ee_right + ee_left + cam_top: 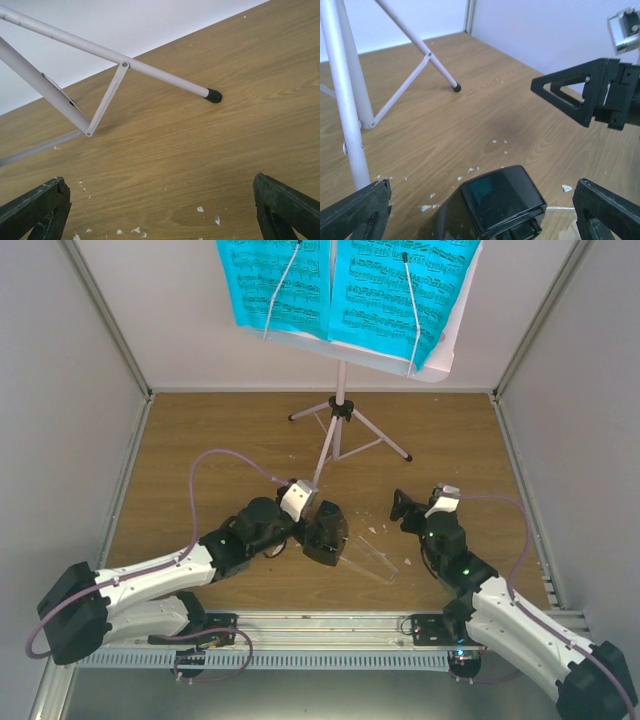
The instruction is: Pack up the instrument practice props
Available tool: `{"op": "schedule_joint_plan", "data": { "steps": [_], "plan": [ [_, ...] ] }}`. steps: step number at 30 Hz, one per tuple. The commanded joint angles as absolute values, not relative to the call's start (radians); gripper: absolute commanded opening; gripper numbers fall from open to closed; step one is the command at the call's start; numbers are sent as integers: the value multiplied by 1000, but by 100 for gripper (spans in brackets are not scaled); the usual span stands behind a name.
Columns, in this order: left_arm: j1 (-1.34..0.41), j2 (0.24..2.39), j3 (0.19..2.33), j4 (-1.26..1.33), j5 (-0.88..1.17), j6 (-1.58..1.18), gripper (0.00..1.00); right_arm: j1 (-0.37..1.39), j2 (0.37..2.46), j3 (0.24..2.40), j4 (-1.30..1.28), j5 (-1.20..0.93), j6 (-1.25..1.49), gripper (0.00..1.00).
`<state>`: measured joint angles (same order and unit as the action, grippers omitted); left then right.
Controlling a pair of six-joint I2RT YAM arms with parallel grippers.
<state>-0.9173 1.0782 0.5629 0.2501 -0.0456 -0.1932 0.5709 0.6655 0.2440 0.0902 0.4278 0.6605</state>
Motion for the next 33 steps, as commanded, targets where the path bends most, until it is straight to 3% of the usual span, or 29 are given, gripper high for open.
{"op": "schedule_joint_plan", "data": {
  "steps": [1, 12, 33],
  "plan": [
    [-936, 1111, 588, 264, -113, -230, 99, 562, 686, 277, 106, 437, 679, 100],
    [-983, 1193, 638, 249, -195, -210, 97, 561, 755, 286, 109, 430, 697, 100],
    [-1001, 1293, 718, 157, -354, -265, 52, 561, 788, 292, 112, 427, 706, 100]
  ]
}}
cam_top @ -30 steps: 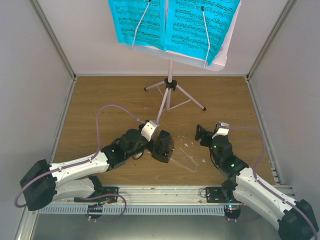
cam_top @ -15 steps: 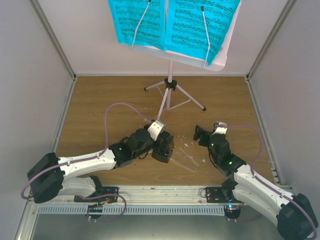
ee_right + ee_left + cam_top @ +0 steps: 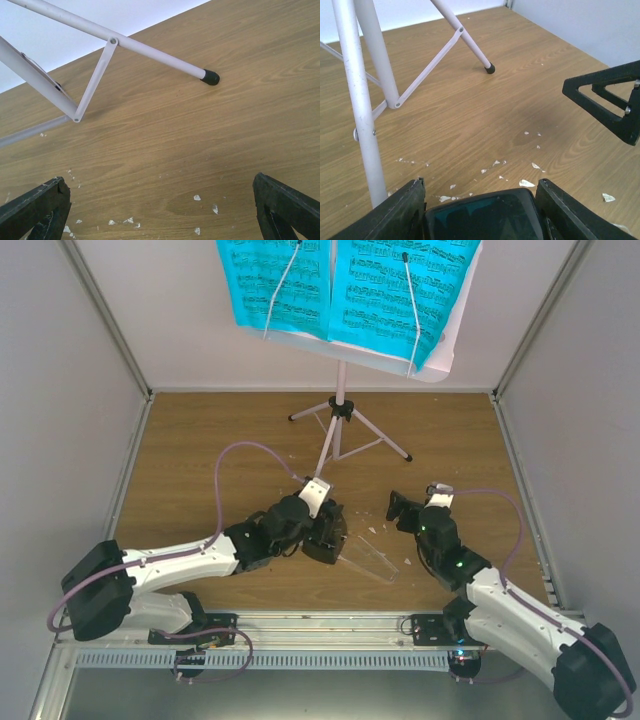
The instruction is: Pack up the instrument practice props
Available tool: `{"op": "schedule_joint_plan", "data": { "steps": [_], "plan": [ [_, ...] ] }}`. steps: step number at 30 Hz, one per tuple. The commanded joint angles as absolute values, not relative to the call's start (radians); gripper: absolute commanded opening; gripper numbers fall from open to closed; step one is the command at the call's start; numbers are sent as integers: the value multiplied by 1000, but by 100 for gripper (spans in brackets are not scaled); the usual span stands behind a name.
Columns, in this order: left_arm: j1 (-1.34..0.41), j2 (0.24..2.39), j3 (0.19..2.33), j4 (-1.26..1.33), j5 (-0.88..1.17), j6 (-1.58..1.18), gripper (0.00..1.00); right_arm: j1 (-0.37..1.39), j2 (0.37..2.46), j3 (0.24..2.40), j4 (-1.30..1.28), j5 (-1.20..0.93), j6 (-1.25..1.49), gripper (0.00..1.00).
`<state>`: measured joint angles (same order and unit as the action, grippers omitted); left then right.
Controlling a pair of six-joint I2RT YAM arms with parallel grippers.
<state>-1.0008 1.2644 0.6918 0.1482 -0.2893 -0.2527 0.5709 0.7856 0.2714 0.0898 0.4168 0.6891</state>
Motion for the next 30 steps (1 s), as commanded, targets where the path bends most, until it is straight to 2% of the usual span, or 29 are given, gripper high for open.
{"op": "schedule_joint_plan", "data": {
  "steps": [1, 15, 27, 30],
  "plan": [
    [-1001, 1298, 722, 160, -356, -264, 50, 561, 788, 292, 111, 427, 706, 100],
    [-999, 1344, 734, 309, -416, -175, 43, 562, 773, 282, 109, 425, 697, 100],
    [-970, 1385, 717, 443, -354, -99, 44, 561, 729, 264, 106, 425, 681, 100],
    [-965, 1381, 714, 443, -346, -101, 48, 562, 725, 269, 93, 425, 678, 99]
  ]
}}
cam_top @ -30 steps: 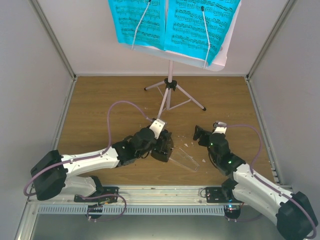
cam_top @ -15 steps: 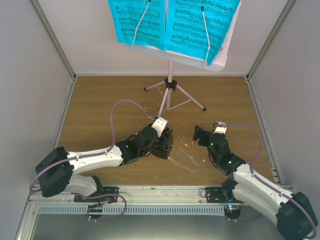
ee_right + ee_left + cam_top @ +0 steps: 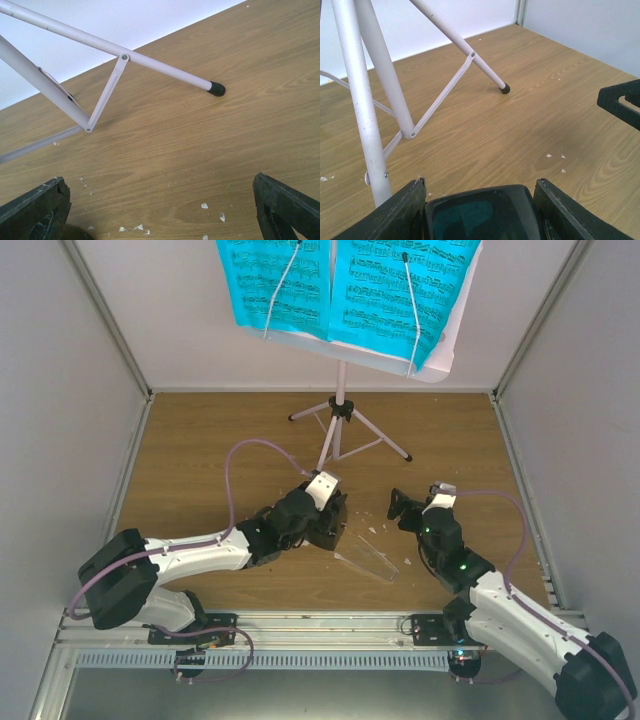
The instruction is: Pack up the instrument practice props
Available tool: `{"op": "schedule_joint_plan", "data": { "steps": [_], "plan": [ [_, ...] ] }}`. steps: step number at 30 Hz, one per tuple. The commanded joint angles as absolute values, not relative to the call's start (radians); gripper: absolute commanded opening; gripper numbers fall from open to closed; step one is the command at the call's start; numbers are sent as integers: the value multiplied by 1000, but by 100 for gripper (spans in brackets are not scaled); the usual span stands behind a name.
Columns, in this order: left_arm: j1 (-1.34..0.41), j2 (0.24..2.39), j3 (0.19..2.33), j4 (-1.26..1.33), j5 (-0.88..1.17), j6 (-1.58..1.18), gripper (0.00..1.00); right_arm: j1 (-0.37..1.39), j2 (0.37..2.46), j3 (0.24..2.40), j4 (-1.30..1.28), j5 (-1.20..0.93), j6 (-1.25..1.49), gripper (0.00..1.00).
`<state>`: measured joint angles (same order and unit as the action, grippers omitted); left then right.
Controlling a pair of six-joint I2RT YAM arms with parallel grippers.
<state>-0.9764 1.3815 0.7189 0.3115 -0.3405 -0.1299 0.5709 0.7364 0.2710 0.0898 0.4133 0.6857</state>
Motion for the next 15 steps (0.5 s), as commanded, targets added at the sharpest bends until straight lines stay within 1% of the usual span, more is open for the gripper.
{"op": "schedule_joint_plan", "data": {
  "steps": [1, 2, 5, 9, 12, 15],
  "plan": [
    [-964, 1378, 711, 441, -343, -101, 50, 561, 725, 273, 86, 425, 678, 99],
    [-963, 1371, 709, 436, -341, -102, 53, 561, 728, 278, 76, 425, 678, 100],
    [-960, 1353, 703, 417, -339, -110, 70, 561, 737, 301, 41, 422, 679, 100],
    [-960, 1311, 698, 388, -340, -118, 87, 562, 753, 333, -17, 399, 676, 100],
    [-960, 1260, 696, 344, -306, -106, 96, 561, 771, 370, -67, 322, 658, 99],
    [-960, 1179, 691, 289, -286, -108, 98, 561, 814, 409, -104, 185, 652, 99]
  ]
}}
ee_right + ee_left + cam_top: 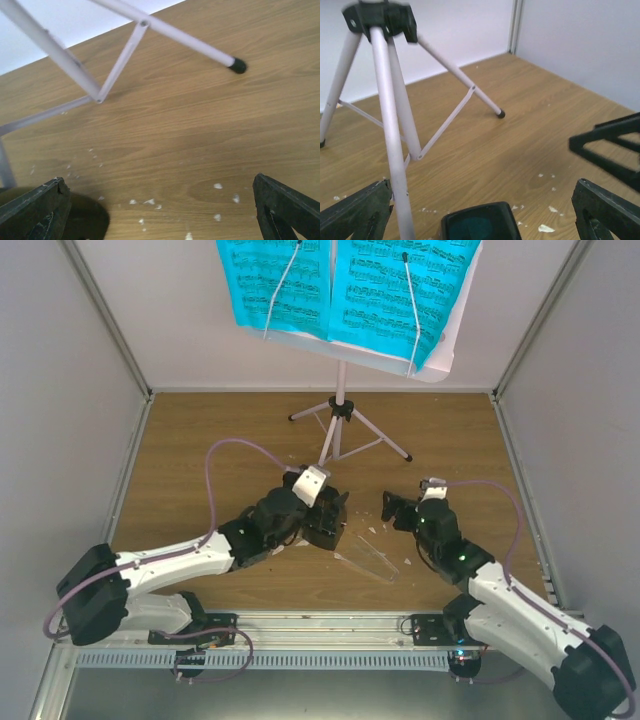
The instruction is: Pack up the instrument practice props
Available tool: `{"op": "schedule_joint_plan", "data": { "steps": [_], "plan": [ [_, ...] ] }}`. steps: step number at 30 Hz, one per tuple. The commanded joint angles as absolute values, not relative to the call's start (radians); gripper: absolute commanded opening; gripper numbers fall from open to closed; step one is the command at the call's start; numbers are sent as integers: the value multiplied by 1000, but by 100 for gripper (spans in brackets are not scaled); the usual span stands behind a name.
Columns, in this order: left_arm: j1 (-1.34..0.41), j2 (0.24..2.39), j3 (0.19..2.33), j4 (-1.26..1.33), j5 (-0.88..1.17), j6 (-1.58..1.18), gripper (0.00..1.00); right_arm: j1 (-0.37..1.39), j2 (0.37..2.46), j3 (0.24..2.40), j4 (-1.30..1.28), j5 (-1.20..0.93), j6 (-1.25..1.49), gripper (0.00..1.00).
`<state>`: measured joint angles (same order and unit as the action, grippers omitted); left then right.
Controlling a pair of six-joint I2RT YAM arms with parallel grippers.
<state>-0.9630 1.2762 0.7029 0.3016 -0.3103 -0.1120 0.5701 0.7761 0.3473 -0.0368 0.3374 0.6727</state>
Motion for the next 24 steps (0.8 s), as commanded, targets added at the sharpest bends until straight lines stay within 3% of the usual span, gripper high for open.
{"op": "schedule_joint_plan", "data": {
  "steps": [1, 4, 10, 24],
  "plan": [
    [-960, 1147, 686, 274, -286, -111, 99, 561, 835, 417, -112, 133, 651, 99],
    [-958, 1053, 671, 230, -303, -125, 99, 562, 925, 439, -165, 39, 656, 97],
    [-847, 977, 690, 101, -264, -260, 99, 586, 1074, 445, -190, -146, 692, 78],
    [-738, 971, 664, 147, -114, -326, 99, 702, 1079, 454, -352, -56, 726, 74]
  ]
}}
